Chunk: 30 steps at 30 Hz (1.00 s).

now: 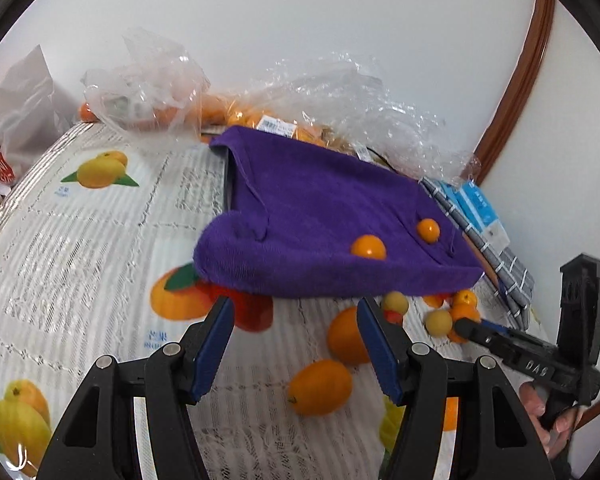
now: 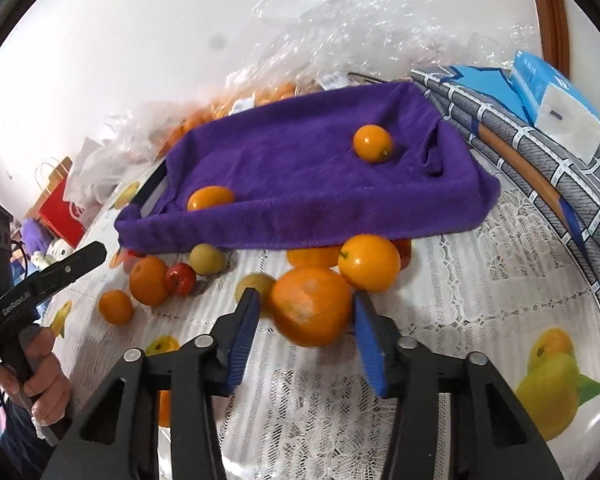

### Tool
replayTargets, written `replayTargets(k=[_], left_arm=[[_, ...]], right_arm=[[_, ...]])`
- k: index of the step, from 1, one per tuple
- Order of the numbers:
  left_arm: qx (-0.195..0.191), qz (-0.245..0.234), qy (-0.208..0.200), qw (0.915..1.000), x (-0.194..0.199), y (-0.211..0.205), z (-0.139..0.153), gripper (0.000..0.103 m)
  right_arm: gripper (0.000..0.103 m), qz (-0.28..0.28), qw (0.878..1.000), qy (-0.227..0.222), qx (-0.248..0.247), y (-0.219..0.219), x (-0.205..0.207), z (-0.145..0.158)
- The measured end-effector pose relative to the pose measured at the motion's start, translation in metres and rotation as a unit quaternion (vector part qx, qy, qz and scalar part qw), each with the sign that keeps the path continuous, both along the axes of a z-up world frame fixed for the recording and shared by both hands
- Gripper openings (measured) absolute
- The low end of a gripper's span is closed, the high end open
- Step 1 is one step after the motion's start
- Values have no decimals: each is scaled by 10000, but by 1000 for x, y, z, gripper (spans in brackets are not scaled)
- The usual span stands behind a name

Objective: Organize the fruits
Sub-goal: 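Grasp a large orange with the right tool while the left tool grasps another oval orange, then lift the large orange with the right tool while the left tool lifts the oval orange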

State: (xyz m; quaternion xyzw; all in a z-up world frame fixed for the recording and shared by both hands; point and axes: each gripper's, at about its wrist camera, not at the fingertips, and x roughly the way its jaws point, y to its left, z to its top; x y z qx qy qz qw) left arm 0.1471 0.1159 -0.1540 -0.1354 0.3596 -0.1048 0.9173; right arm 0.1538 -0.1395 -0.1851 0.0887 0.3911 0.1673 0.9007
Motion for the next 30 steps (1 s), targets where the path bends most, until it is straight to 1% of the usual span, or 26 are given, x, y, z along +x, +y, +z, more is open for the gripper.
replayTargets(k=[2, 5, 9, 12, 14, 15, 16, 21, 24, 29, 30], left_arm=[[83, -37, -8, 10000, -4, -4, -1, 61], [178, -126, -83, 9997, -13, -10, 0, 61], [402, -212, 51, 9990, -20, -19, -4, 61], [575, -310, 169, 9977, -19, -26, -7, 61], [652, -304, 316, 9969, -17, -27, -10, 61], [666, -282, 379, 9967, -15, -27, -12, 56], [657, -268, 435, 9965, -14, -26, -13, 48], [767, -284, 517, 9953, -13, -30, -15, 41], [924, -347, 533, 9937, -13, -36, -16, 41], [1083, -366, 535, 9920, -13, -41, -15, 41], [1103, -364, 533, 9918, -13, -41, -15, 41]], right_arm=[[41, 44, 9999, -33, 118, -4, -3, 1], [40, -182, 9994, -304, 20, -14, -19, 6], [41, -471, 9974, -490, -238, -30, -42, 7], [41, -569, 9964, -450, -431, -36, -53, 5], [41, -595, 9966, -413, -398, -39, -56, 4], [41, -597, 9967, -400, -385, -41, -56, 4], [41, -599, 9966, -384, -418, -40, -54, 3], [41, -506, 9972, -187, -524, -36, -44, -3], [43, -487, 9968, -212, -602, -33, -46, -3], [43, -453, 9966, -11, -691, -30, -40, -8], [41, -464, 9957, -22, -796, -27, -41, -8]])
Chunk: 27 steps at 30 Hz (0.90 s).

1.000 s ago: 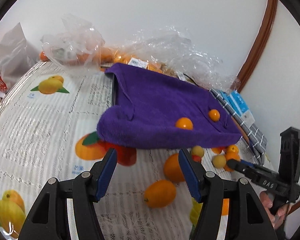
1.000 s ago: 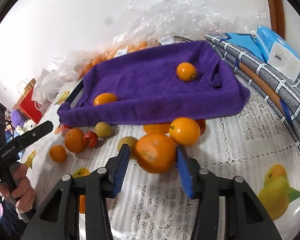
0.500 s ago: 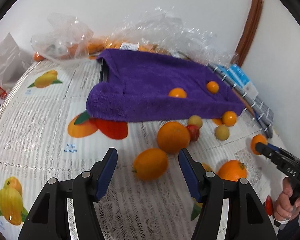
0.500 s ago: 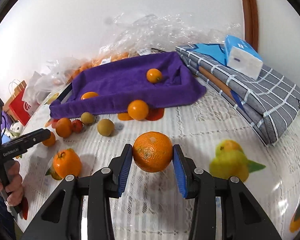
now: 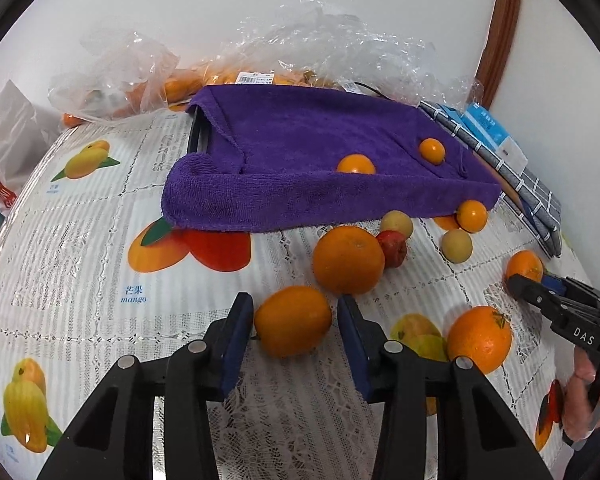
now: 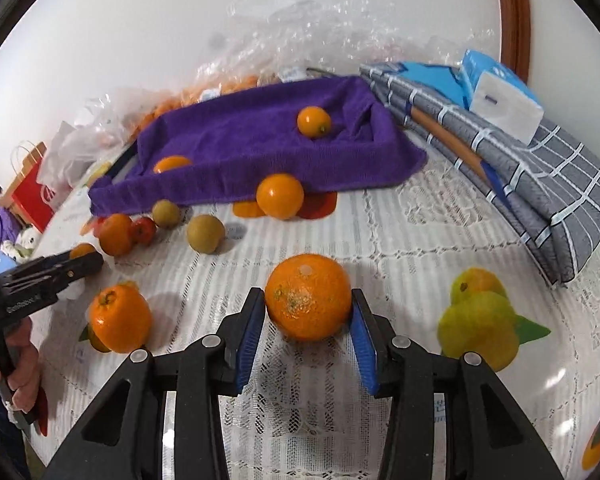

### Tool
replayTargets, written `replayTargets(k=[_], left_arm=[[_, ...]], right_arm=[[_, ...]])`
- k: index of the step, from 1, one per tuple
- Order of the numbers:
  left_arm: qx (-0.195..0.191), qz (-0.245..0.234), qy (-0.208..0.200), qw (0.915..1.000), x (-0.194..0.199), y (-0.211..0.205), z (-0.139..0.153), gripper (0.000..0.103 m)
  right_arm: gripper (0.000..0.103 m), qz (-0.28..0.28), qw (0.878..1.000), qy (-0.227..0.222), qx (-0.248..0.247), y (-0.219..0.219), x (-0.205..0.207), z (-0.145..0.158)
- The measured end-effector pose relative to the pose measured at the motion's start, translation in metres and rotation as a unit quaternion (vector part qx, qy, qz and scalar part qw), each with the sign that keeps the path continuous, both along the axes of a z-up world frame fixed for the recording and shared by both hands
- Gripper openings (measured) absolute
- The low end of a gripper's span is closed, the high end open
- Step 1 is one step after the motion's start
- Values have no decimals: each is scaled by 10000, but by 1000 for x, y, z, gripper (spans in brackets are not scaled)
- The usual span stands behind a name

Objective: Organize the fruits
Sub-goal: 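Lift the large orange with the right tool while the left tool lifts the oval orange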

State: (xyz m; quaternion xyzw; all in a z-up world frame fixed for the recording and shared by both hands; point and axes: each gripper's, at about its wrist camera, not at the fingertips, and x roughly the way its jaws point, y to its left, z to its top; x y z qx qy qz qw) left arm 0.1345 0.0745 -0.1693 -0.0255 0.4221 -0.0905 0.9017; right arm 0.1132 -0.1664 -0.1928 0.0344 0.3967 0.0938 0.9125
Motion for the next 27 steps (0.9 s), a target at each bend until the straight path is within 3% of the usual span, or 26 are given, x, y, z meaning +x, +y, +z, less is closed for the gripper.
replayTargets(k=[3, 5, 7, 17, 27], left_arm=[[-166, -41, -32, 9998, -1, 4, 1, 34], [-617, -142, -132, 9979, -3, 13, 4, 34], [-773, -49, -276, 9966, -6, 19, 7, 34], [-819, -256, -458, 9953, -13, 12, 13, 34], [-1015, -217, -510, 9933, -15, 17, 13, 34]], right_arm=[[40, 84, 9987, -137, -485, 14, -4, 2], [40, 190, 9977, -257, -598, 20, -8, 4], [40, 229, 9977, -338, -550, 18, -11, 7], [40, -263, 9972, -672, 193, -15, -19, 19], [40, -306, 9973, -646, 184, -15, -19, 19]])
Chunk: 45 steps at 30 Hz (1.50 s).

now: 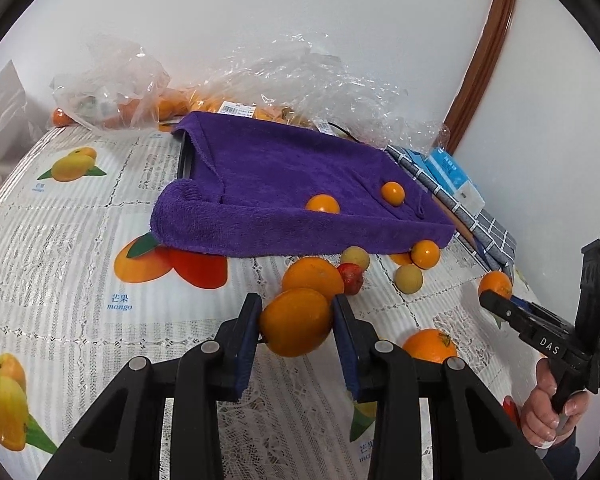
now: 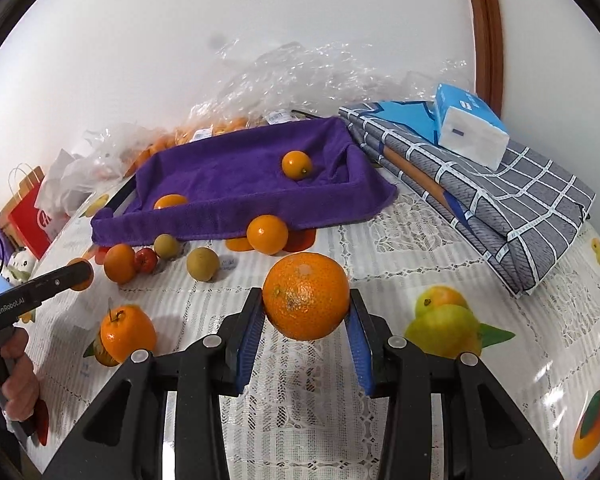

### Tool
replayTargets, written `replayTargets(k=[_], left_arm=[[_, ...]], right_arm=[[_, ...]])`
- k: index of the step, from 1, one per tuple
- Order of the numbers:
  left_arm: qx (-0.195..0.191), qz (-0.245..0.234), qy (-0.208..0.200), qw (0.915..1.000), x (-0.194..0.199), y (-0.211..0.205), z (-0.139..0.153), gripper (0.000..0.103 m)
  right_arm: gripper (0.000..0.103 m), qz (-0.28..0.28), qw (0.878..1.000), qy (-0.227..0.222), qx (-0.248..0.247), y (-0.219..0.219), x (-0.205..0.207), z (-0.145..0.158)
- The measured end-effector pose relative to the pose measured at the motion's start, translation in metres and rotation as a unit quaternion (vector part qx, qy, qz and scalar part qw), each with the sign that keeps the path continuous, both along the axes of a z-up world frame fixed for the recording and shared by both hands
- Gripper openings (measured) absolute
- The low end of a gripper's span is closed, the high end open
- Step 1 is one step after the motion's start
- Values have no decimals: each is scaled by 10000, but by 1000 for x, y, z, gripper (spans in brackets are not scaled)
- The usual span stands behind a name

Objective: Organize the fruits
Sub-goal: 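Lift the large orange with the right tool while the left tool lifts the oval orange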

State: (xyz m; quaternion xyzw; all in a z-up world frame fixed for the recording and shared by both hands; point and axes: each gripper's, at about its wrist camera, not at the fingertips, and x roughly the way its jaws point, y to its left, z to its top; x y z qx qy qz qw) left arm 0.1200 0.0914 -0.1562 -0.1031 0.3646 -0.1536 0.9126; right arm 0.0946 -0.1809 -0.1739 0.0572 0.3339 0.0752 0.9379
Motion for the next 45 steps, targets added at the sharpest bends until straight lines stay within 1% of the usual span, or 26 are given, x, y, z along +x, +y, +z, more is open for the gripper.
replayTargets(k=[3, 6, 26, 33, 40, 45], left_arm=[[12, -14, -58, 10000, -2, 0, 0, 34], [35, -27, -144, 9999, -3, -2, 2, 34], [83, -69, -238, 9997, -6, -3, 5, 34], [14, -14, -167, 9999, -4, -1, 2, 34], [59, -34, -237, 9997, -6, -3, 3, 34], [40, -42, -325, 9995, -9, -3, 6, 34]], right_arm=[[40, -22, 10000, 53, 2, 0, 1, -2], [40, 6, 10000, 7, 34, -1, 0, -1], [40, -64, 9997, -213, 114, -4, -9, 7], [40, -81, 9996, -219, 143, -6, -8, 6], [40, -35, 9996, -239, 151, -5, -8, 7], [40, -88, 9991, -360, 210, -7, -13, 9]])
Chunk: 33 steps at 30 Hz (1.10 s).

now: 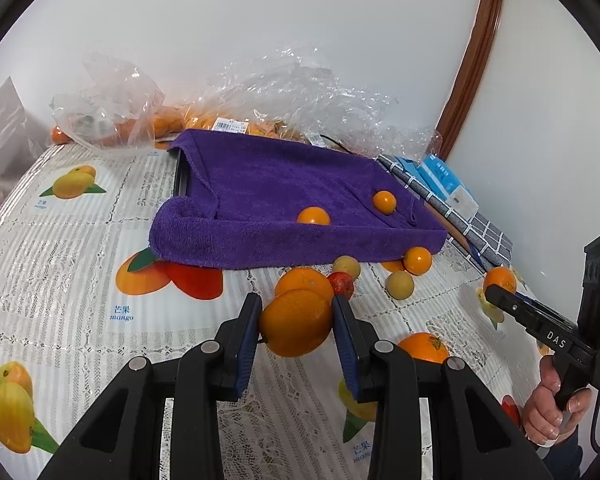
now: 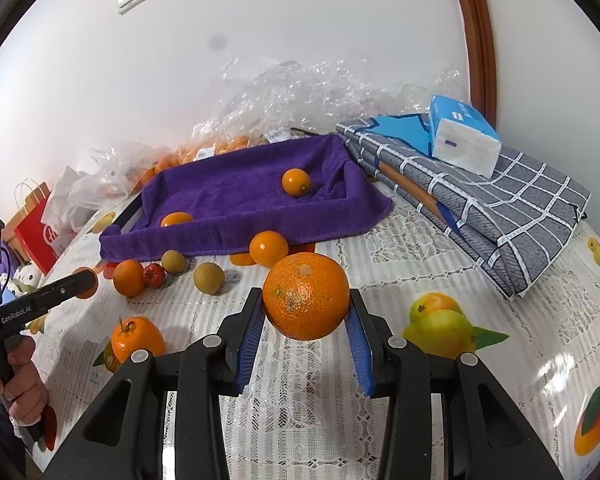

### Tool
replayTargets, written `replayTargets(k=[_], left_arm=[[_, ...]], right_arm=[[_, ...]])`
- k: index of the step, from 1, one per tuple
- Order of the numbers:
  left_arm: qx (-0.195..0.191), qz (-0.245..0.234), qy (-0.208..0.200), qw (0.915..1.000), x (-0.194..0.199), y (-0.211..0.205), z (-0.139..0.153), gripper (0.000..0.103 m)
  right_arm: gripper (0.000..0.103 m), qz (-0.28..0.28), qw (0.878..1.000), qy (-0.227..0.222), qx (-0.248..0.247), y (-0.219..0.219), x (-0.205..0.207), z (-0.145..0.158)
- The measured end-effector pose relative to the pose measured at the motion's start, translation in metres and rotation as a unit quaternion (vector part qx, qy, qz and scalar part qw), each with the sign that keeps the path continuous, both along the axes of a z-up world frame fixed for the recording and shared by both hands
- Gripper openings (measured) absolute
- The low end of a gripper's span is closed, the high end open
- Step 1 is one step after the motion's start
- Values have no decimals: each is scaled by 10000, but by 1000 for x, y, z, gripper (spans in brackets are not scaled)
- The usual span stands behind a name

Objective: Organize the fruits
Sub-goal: 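Lift the large orange with the right tool while the left tool lifts the oval orange, then carry both oranges over the purple towel tray and open both tools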

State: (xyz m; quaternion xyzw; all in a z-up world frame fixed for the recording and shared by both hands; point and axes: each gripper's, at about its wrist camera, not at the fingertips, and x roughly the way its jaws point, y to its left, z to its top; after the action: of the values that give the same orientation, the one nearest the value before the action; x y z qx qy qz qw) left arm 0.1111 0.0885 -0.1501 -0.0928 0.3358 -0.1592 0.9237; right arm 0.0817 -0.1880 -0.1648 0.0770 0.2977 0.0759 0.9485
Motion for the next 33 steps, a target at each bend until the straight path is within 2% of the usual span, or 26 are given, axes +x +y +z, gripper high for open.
replayTargets(k=[8, 18, 22, 29, 33], left_arm=[[90, -110, -138, 9998, -6, -6, 4, 34], [138, -118, -147, 9997, -7, -8, 3, 34], [125, -81, -131, 9998, -6, -7, 3, 34], [221, -106, -297, 9993, -14, -12, 9, 34], [-43, -69, -421, 9991, -16, -8, 25, 34]], right_arm=[[40, -25, 9998, -153, 108, -5, -5, 3], [40, -157, 9995, -129, 260, -12, -4, 1], [40, -42, 9991, -88, 406, -15, 1, 2], [40, 139, 9981, -259, 549, -13, -1, 19], [40, 150, 9987, -297, 382, -8, 6, 34]])
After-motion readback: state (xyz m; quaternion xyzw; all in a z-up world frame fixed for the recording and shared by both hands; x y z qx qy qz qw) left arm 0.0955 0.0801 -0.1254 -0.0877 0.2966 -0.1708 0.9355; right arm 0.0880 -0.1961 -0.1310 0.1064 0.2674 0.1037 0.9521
